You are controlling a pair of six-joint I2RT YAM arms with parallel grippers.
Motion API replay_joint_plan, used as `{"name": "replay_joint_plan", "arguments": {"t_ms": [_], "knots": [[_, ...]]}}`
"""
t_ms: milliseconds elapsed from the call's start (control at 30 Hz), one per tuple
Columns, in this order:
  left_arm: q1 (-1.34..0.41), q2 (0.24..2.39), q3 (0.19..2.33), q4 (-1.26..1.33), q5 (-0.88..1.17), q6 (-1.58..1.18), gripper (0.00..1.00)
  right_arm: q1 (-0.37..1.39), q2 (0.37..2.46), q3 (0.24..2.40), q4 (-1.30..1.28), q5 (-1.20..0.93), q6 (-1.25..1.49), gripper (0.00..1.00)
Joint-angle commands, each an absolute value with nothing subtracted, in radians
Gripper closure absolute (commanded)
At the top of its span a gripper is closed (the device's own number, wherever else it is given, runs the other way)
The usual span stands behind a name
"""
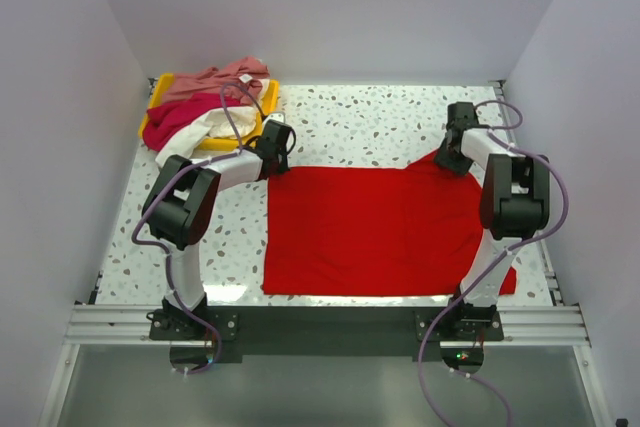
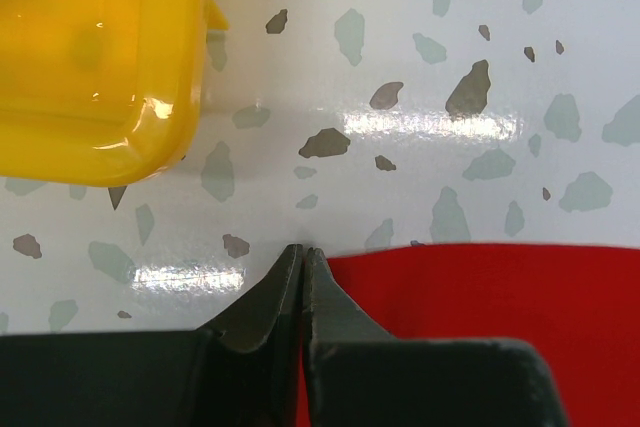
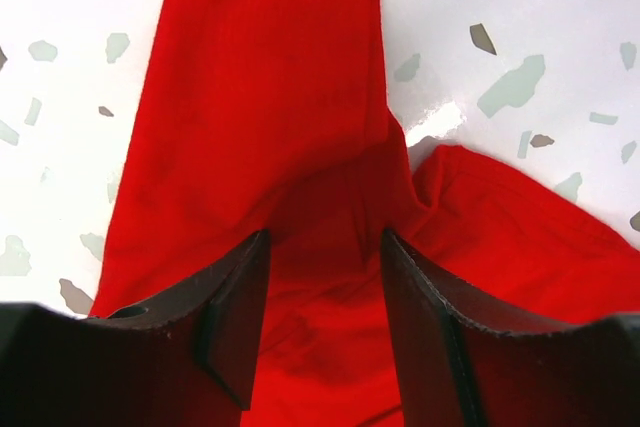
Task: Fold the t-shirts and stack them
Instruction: Fold the tshirt
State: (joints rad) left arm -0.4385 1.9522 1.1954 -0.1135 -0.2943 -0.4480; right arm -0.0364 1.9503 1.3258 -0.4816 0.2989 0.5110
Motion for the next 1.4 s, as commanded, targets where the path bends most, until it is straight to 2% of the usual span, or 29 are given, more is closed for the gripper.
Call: {"name": "replay_joint_plan", "arguments": {"t_ms": [0,233,333,533,700,733,1367], "knots": [[-0.433,1.928,1.175,-0.110,-0.279,-0.425,1.00,-0.046,1.893,1.315,-0.474,0.334,0.512,0.48],[-0.433,1.927,1.167,-0.112,-0.276,-0.423,1.00,-0.051,1.924,1.318,-0.459,0.318,0.515,0.51],[-0.433,1.922,1.164,-0.112,-0.276,-0.423,1.00,-0.055,1.940,1.319,-0.448,0.304,0.520,0.56],[-0.433,1.921,1.163,-0.110,-0.272,-0.425,1.00,-0.055,1.941,1.322,-0.445,0.293,0.522,0.80],[-0.433,1.922,1.161,-0.110,-0.270,-0.426,1.00,-0.057,1.911,1.322,-0.456,0.298,0.515,0.93],[-0.433,1.922,1.161,-0.110,-0.270,-0.426,1.00,-0.055,1.908,1.321,-0.457,0.298,0.512,1.00],[-0.433,1.911,1.158,-0.109,-0.256,-0.425,1.00,-0.057,1.766,1.325,-0.537,0.291,0.459,1.00]]}}
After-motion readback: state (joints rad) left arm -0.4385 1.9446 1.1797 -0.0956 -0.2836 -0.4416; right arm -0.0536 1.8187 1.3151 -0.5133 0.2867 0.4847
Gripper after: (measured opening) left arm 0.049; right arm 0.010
